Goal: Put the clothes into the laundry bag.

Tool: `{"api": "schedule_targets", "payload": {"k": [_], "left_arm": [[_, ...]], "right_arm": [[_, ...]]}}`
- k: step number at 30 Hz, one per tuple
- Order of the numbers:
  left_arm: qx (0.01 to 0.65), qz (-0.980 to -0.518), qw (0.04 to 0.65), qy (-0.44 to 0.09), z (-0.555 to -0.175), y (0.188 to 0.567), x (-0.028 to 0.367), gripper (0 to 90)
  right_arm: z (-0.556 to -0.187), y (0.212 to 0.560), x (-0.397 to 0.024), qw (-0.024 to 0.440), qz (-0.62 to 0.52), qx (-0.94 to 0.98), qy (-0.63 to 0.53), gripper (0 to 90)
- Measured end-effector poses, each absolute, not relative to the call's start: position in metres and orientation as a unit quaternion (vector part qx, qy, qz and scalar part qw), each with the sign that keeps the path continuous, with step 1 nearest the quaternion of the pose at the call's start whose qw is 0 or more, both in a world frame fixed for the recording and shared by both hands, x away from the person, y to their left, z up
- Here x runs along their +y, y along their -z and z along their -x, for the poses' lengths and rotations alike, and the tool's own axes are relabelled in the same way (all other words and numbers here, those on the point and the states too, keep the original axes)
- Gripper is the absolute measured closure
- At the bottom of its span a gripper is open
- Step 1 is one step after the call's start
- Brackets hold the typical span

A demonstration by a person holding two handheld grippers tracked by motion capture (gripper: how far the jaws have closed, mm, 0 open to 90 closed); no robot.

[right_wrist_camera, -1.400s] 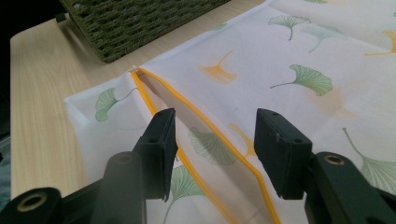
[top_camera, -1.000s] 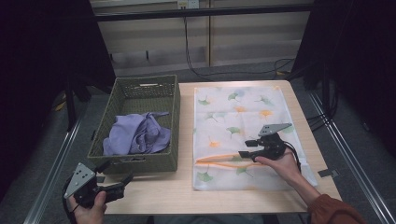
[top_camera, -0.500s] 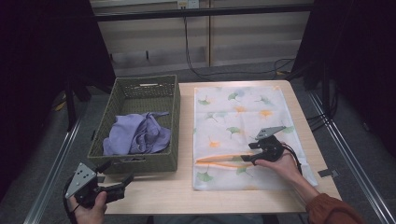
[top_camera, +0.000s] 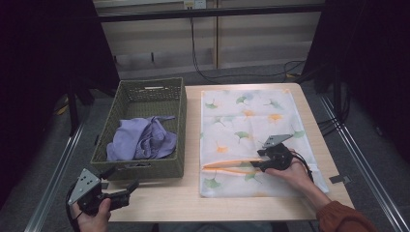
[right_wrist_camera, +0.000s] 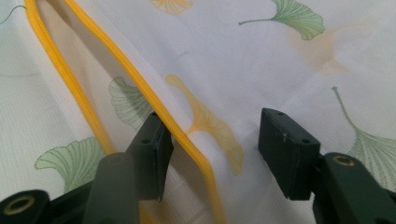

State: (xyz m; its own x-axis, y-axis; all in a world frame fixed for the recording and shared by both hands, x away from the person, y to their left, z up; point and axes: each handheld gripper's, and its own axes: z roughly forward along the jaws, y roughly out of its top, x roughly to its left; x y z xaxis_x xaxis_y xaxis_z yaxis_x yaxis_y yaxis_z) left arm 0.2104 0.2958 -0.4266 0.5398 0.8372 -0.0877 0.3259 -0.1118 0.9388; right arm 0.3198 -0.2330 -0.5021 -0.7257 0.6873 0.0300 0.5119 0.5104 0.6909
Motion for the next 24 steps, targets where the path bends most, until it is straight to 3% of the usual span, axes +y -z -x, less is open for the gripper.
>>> {"api": "schedule_targets", "payload": {"k": [10, 20, 24], "left_arm": [[0.411, -0.707, 0.521, -0.242, -0.2113, 0.4273, 0.2966, 6.6], [0.416, -0.710, 0.515, -0.243, -0.2128, 0.4287, 0.2962, 6.7], [0.415, -0.709, 0.515, -0.243, -0.2126, 0.4288, 0.2964, 6.8]], "right_arm": [[-0.3179, 0.5037, -0.2349, 0.133, -0.358, 0.853, -0.357, 47.8], [-0.3249, 0.4984, -0.2376, 0.135, -0.383, 0.851, -0.333, 70.5], [-0.3264, 0.4987, -0.2402, 0.133, -0.393, 0.845, -0.337, 85.2]]}}
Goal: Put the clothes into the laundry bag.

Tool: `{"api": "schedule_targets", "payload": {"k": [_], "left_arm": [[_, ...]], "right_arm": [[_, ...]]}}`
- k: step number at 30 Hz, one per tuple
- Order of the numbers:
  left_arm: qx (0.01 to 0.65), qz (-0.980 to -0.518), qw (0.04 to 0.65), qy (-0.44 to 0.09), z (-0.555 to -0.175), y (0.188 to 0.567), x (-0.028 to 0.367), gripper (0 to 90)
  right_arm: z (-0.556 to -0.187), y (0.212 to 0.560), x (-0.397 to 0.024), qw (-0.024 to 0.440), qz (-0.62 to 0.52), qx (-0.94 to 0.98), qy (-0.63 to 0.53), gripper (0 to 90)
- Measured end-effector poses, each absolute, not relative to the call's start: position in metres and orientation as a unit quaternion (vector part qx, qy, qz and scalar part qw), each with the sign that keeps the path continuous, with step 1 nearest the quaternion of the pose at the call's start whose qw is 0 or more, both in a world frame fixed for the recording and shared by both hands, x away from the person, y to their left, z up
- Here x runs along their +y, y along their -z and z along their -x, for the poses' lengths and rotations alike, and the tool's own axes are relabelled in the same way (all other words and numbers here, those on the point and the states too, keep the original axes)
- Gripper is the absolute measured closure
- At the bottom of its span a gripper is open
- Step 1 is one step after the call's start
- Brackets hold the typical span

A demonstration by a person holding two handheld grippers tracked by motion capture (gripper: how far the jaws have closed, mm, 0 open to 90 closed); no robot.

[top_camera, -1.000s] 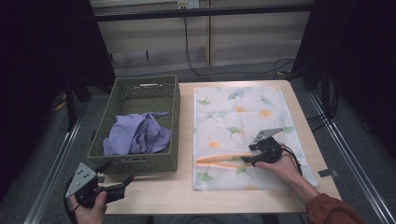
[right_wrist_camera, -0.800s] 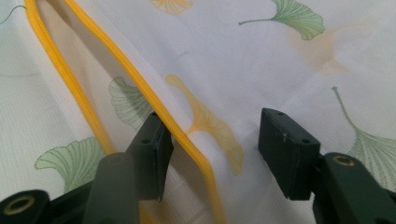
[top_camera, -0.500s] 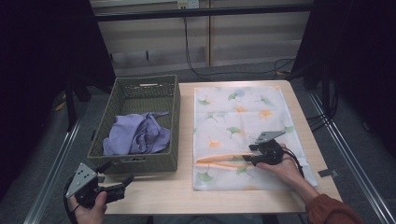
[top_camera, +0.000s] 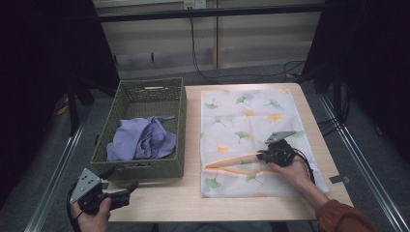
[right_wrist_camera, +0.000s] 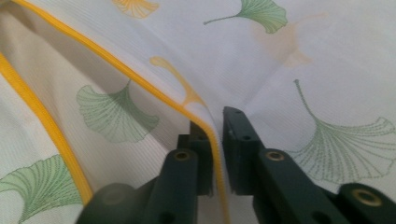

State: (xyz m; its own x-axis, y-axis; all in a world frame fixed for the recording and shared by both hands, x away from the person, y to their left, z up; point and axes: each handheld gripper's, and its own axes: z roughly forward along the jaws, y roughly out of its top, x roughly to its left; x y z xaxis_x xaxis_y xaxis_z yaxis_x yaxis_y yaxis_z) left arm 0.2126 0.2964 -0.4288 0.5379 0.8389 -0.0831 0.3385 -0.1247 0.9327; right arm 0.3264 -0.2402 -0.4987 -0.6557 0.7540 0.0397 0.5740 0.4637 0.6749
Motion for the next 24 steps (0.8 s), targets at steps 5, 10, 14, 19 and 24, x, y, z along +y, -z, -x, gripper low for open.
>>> {"api": "schedule_targets", "payload": {"k": [5, 10, 14, 19, 24], "left_arm": [[0.415, -0.710, 0.514, -0.243, -0.213, 0.429, 0.297, 6.8], [0.414, -0.710, 0.515, -0.242, -0.213, 0.429, 0.297, 6.8], [0.415, -0.709, 0.516, -0.243, -0.213, 0.429, 0.297, 6.8], [0.413, -0.710, 0.514, -0.244, -0.212, 0.429, 0.296, 6.8], [0.413, -0.712, 0.512, -0.246, -0.212, 0.429, 0.297, 6.8]], "right_arm": [[-0.326, 0.496, -0.243, 0.135, -0.397, 0.839, -0.347, 89.0], [-0.325, 0.491, -0.245, 0.139, -0.407, 0.830, -0.357, 89.0], [-0.325, 0.490, -0.246, 0.139, -0.407, 0.824, -0.369, 89.1], [-0.323, 0.484, -0.247, 0.148, -0.403, 0.817, -0.384, 89.1], [-0.325, 0.480, -0.249, 0.142, -0.411, 0.806, -0.401, 89.1]]}}
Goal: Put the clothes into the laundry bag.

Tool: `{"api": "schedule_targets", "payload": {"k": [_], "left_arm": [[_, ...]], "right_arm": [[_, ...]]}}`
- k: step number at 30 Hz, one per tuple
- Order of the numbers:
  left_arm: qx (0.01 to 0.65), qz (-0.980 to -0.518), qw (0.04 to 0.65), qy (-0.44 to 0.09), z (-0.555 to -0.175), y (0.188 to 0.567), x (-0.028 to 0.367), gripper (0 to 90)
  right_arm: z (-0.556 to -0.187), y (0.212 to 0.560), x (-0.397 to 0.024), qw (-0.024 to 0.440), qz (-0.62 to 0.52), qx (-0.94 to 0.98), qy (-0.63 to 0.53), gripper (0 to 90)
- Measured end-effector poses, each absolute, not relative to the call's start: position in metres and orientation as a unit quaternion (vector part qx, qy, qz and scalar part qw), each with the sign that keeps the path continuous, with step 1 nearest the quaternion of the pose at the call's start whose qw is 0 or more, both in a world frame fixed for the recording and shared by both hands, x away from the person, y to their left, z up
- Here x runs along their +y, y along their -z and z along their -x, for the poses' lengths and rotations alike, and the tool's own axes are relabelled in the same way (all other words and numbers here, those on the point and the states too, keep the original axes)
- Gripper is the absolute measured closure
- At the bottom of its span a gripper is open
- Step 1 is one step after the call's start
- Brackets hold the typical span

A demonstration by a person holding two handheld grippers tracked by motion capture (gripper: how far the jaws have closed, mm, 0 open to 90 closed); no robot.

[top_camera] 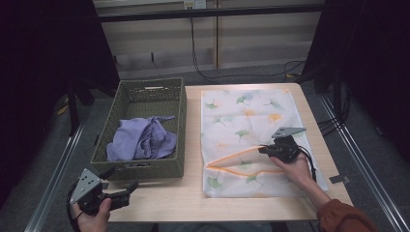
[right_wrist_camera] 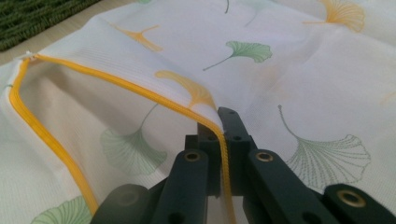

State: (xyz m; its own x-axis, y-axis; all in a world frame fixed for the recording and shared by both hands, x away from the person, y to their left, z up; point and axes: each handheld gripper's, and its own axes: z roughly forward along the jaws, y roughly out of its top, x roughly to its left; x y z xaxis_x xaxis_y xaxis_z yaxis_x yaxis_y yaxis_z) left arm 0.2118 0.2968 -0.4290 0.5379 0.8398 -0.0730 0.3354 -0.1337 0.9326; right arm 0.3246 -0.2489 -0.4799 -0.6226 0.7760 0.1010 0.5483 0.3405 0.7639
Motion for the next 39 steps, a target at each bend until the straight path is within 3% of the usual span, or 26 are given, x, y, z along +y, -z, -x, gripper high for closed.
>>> {"api": "schedule_targets", "payload": {"k": [39], "left_arm": [[0.409, -0.707, 0.522, -0.244, -0.210, 0.428, 0.295, 6.7]], "right_arm": [[-0.347, 0.430, -0.237, 0.158, -0.394, 0.764, -0.485, 89.4]]}}
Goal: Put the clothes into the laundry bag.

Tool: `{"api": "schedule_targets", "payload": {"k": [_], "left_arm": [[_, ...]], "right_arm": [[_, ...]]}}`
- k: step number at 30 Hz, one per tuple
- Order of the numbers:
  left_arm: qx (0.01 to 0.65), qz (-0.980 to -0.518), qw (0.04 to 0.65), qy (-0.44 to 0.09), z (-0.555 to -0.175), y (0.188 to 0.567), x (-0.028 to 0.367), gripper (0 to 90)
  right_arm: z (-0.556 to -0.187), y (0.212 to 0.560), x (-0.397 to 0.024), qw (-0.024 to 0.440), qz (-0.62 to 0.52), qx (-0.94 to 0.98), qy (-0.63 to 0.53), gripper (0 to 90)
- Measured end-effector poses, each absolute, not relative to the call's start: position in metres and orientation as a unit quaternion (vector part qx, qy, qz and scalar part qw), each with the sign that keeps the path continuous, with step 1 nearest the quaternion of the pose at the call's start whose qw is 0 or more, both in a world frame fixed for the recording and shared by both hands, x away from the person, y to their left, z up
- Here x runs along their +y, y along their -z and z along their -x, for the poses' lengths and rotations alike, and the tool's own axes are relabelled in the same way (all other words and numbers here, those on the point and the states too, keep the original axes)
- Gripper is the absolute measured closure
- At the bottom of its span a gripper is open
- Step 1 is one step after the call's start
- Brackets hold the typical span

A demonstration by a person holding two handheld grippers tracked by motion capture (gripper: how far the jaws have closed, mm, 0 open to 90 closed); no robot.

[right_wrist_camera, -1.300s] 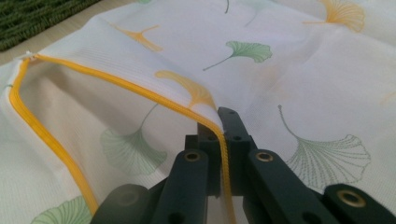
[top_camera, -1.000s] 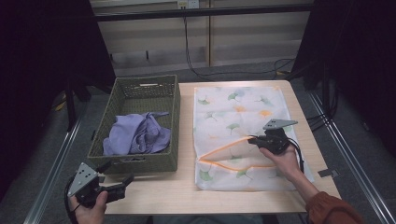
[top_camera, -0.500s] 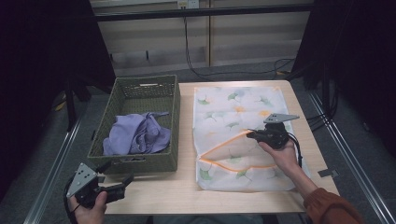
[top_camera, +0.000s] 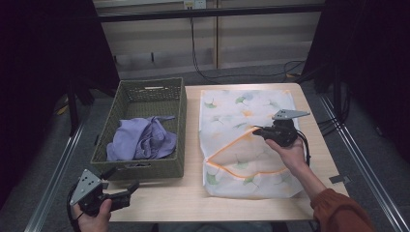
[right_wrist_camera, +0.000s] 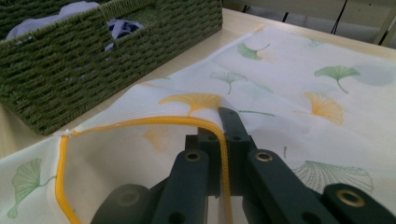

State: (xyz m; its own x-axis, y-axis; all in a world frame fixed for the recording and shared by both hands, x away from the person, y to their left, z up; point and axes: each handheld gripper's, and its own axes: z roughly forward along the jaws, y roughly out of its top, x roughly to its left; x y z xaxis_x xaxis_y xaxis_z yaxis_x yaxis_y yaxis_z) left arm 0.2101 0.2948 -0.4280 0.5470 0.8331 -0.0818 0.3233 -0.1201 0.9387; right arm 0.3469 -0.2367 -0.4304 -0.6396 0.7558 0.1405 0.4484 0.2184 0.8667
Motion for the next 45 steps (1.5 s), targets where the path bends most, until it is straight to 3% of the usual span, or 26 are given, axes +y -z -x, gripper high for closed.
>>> {"api": "schedule_targets", "payload": {"k": [18, 31, 45], "left_arm": [[0.407, -0.709, 0.520, -0.248, -0.207, 0.426, 0.295, 6.8], [0.399, -0.712, 0.526, -0.239, -0.208, 0.427, 0.292, 6.3], [0.377, -0.731, 0.510, -0.253, -0.216, 0.417, 0.285, 5.7]], "right_arm": [[-0.359, 0.411, -0.229, 0.175, -0.393, 0.741, -0.516, 89.3], [-0.369, 0.398, -0.221, 0.163, -0.386, 0.736, -0.532, 89.0], [-0.361, 0.387, -0.223, 0.170, -0.380, 0.729, -0.544, 89.2]]}}
